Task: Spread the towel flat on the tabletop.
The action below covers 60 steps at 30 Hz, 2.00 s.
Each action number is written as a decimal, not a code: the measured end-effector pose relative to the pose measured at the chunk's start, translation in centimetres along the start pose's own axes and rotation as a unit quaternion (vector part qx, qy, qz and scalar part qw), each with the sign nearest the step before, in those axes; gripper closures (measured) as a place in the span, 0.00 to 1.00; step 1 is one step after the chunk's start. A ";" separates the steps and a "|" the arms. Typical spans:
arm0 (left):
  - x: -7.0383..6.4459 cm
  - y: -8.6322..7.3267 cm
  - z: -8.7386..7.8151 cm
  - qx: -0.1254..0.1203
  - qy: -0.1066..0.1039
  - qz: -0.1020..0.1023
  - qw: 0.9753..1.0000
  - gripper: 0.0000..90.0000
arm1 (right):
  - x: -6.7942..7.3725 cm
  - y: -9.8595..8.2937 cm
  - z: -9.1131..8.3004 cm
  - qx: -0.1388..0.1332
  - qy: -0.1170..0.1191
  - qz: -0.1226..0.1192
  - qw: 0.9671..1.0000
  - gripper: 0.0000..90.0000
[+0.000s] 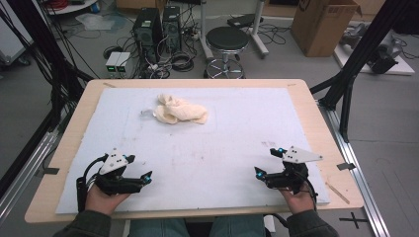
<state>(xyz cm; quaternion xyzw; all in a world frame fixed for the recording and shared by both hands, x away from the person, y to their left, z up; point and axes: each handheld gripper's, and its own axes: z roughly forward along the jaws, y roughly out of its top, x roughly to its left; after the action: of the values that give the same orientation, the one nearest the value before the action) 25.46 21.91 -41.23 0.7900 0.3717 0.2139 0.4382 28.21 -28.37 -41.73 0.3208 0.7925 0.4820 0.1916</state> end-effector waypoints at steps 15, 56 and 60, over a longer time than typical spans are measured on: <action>0.1 -0.1 0.0 -0.008 0.006 -0.006 1.000 0.21 | -0.1 0.0 0.2 0.000 0.007 -0.002 1.000 0.12; 1.1 4.2 3.7 0.002 -0.037 -0.010 0.999 0.29 | -0.2 0.3 0.3 -0.004 0.023 0.002 1.000 0.12; 1.8 5.4 5.3 0.007 -0.028 -0.025 0.999 0.29 | -0.3 0.6 0.6 -0.009 0.028 0.002 1.000 0.12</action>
<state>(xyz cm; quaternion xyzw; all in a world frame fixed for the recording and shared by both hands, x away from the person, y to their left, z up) 32.26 18.62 -39.40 0.7893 0.3804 0.1782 0.4479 29.03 -28.01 -41.48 0.3070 0.7924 0.4987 0.1708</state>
